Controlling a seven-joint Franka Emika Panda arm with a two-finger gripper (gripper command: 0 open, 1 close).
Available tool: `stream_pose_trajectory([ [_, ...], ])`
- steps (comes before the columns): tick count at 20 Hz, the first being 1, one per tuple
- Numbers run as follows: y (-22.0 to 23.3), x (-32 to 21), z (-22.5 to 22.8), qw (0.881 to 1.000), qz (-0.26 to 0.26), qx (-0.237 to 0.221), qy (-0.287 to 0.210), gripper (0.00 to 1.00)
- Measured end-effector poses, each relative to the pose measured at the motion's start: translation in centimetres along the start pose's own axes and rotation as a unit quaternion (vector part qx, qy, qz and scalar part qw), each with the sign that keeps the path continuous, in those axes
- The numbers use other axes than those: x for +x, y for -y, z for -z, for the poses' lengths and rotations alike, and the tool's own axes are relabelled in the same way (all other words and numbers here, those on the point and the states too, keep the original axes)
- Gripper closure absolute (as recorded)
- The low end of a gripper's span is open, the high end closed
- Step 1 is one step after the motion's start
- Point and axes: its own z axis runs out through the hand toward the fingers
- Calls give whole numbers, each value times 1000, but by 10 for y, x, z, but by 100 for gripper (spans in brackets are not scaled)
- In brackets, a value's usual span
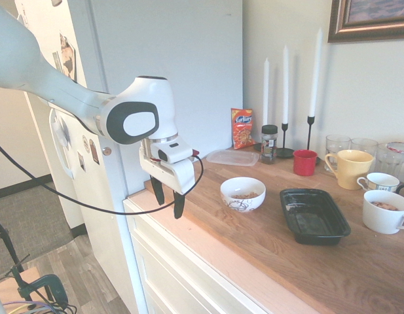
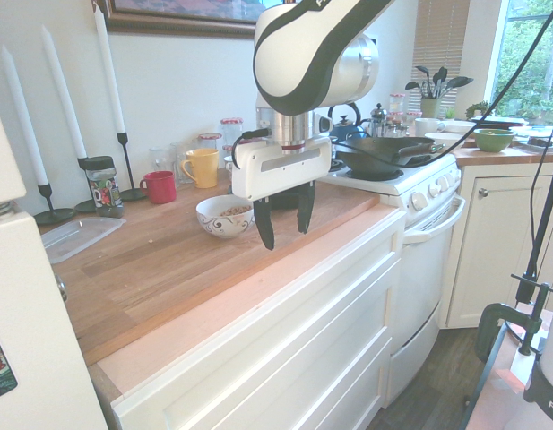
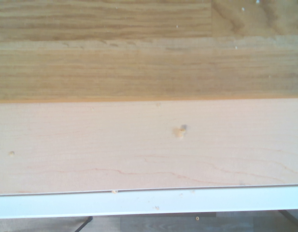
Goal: Pour the cereal into the box
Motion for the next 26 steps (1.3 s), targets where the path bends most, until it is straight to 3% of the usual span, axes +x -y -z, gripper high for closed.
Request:
stream_pose_trajectory([
  [5,9,11,12,1000,3,13,-18,0],
  [18,127,88,40,996,-1,5,-94,0],
  [26,188,106,0,985,-3,-40,-169,0],
])
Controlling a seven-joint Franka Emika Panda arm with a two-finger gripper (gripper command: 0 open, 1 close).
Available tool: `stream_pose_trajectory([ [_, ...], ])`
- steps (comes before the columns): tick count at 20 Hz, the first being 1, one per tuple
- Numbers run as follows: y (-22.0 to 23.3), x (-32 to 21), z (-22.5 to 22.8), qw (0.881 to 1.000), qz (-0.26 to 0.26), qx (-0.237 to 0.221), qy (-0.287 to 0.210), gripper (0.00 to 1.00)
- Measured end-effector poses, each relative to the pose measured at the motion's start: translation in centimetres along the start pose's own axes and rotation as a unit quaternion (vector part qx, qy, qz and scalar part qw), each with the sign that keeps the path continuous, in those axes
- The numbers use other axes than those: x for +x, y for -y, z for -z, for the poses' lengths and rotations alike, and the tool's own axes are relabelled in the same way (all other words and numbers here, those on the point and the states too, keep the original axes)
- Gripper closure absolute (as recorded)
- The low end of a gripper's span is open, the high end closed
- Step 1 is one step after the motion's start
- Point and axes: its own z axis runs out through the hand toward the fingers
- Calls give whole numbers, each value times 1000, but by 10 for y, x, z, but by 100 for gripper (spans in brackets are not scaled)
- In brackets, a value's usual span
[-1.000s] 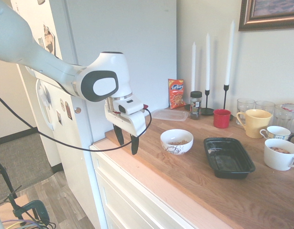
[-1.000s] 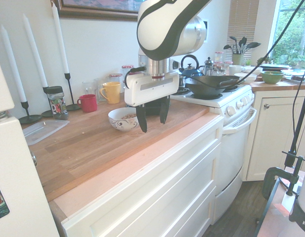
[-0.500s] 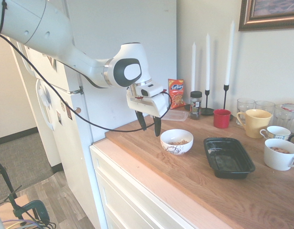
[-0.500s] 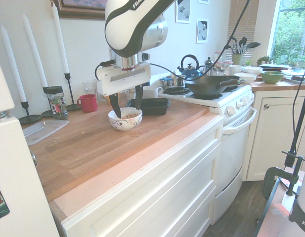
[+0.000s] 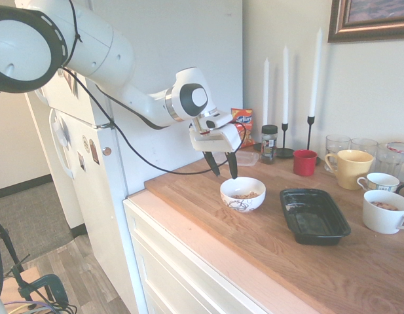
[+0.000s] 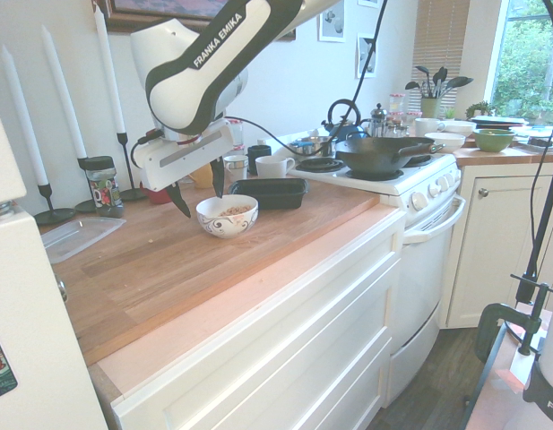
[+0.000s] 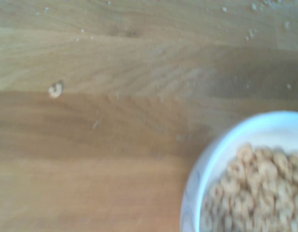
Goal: Pour the cereal into the box
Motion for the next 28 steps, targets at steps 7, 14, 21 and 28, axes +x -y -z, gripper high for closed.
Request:
stream_pose_trajectory([
  [7,12,3,-46,999,8,-39,-35,0],
  [14,15,7,-69,997,16,-68,-41,100],
  [21,14,7,-74,996,16,-75,-40,100],
  [28,17,-3,-77,996,20,-77,-39,100],
])
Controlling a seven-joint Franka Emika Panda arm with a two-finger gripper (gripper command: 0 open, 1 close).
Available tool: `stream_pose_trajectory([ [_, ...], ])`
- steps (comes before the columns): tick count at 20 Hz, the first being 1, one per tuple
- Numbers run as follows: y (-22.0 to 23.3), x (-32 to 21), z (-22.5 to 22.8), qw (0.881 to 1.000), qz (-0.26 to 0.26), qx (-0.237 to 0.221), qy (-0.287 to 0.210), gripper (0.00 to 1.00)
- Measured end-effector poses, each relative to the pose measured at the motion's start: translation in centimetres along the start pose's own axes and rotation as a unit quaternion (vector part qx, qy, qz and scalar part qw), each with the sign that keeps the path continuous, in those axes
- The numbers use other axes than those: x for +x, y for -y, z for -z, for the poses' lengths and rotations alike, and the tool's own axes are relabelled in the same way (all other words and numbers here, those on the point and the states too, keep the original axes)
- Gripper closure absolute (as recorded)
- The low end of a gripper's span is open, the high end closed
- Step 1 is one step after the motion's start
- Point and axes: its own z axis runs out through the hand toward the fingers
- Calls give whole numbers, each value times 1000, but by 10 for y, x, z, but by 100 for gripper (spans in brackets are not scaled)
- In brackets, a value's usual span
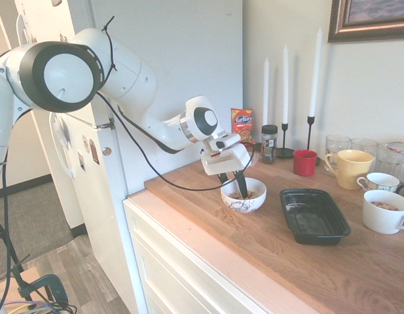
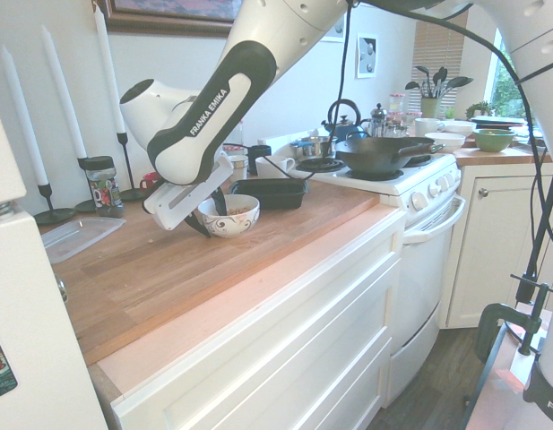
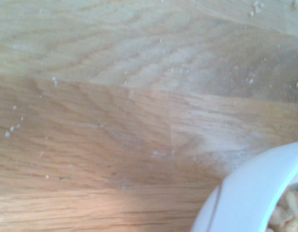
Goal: Pour the cereal into the box
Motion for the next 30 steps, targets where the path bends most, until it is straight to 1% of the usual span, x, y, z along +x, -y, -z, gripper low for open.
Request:
stream_pose_trajectory([
  [15,-7,-7,-6,1000,-11,-7,-6,100],
  [20,-14,2,-8,1000,-29,-3,4,100],
  [24,-23,18,0,999,-48,12,13,100],
  [30,-38,44,25,996,-60,54,28,100],
])
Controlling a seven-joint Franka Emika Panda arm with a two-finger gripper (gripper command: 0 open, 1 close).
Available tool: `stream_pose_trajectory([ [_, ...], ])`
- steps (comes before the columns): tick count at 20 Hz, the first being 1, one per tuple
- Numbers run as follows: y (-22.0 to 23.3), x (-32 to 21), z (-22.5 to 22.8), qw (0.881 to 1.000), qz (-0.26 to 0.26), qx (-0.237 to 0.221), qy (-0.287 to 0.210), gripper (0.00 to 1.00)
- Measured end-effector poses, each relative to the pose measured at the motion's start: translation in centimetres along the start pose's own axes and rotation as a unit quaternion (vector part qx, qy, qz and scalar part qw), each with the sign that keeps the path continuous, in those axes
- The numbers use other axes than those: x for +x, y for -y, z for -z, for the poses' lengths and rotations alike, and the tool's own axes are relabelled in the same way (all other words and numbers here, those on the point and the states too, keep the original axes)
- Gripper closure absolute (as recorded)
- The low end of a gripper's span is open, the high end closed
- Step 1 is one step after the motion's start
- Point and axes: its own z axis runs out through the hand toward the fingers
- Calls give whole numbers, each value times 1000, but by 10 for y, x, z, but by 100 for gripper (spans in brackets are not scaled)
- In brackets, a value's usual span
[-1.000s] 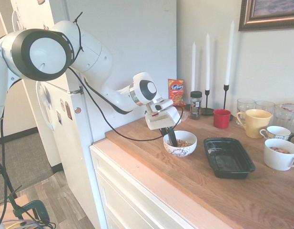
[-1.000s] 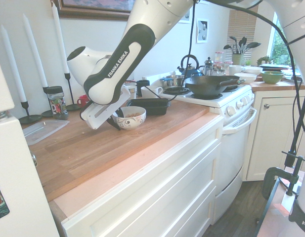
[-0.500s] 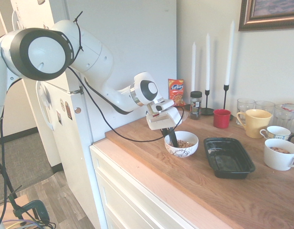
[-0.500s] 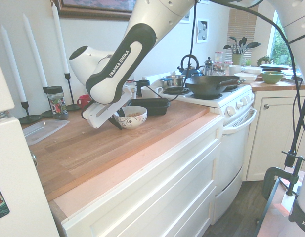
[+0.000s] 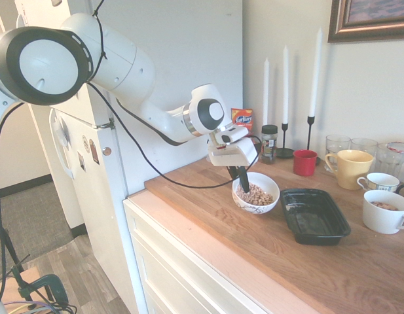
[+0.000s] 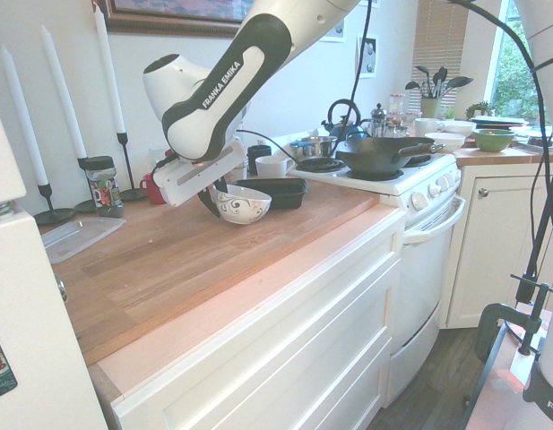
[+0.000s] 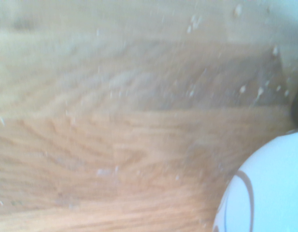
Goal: Pour the cereal into the box
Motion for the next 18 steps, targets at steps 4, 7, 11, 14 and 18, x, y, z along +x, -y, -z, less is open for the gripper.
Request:
stream_pose_trajectory([
  [4,-13,25,14,999,-10,27,18,100],
  [7,-25,53,29,998,-20,55,38,100],
  [11,-42,101,50,993,-35,91,71,100],
  [14,-57,134,59,986,-50,115,111,100],
  [18,-68,175,45,971,-79,147,171,100],
])
